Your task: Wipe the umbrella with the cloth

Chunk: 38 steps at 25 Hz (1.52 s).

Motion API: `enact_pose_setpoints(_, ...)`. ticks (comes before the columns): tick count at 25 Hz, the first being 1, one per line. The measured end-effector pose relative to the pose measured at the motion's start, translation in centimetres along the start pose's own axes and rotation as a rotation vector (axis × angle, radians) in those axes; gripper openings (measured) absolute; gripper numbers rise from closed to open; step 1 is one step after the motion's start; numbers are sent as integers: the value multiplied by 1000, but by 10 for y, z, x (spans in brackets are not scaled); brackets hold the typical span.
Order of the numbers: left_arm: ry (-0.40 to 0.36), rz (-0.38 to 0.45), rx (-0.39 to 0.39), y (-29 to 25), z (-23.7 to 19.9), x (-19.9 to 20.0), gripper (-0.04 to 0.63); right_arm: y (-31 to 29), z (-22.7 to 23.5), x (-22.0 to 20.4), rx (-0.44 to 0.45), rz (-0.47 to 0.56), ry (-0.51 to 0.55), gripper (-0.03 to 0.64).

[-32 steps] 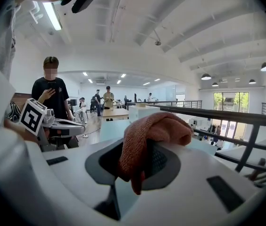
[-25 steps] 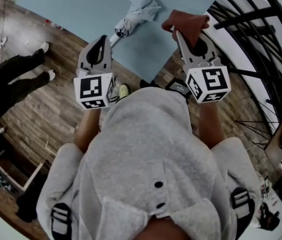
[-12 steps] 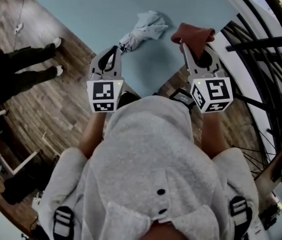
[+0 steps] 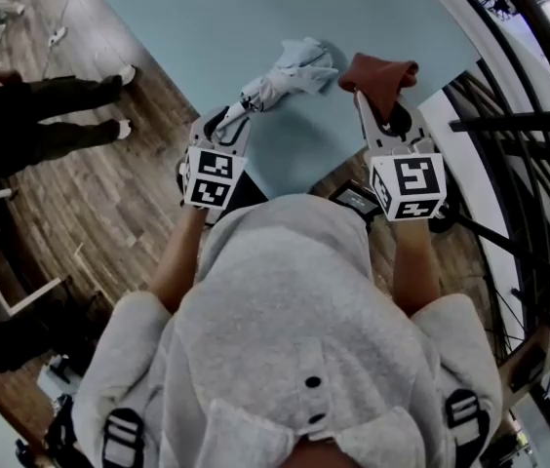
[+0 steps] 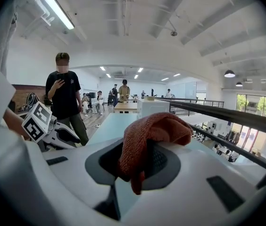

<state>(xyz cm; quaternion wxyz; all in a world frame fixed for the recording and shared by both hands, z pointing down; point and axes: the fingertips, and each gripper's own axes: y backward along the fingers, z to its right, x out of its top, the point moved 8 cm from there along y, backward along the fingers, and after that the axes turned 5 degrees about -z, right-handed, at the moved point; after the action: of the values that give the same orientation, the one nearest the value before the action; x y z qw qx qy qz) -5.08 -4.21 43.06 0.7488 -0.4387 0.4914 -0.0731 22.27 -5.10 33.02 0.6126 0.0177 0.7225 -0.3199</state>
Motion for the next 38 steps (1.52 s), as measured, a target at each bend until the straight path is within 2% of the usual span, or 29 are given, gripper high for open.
enact_pose_setpoints(6, -22, -97, -5, -32, -8, -29, 163, -16, 5, -10, -14, -59, 65, 78)
enact_pose_setpoints(15, -58, -223, -42, -81, -18, -51, 163, -45, 18, -43, -41, -187, 82, 78)
enact_pose_setpoints(19, -65, -238, -59, -95, -23, -52, 161, -59, 20, -57, -42, -241, 81, 78)
enact_pose_setpoints(23, -83, -260, -109, -105, -28, -52, 161, -73, 12, -65, -41, -294, 106, 78)
enact_pose_setpoints(35, -162, -268, -162, -122, -43, -49, 169, -113, 2, -95, -44, -417, 129, 78)
enact_pose_setpoints(38, -160, -279, -183, -122, -45, -48, 169, -118, 2, -102, -43, -450, 115, 78)
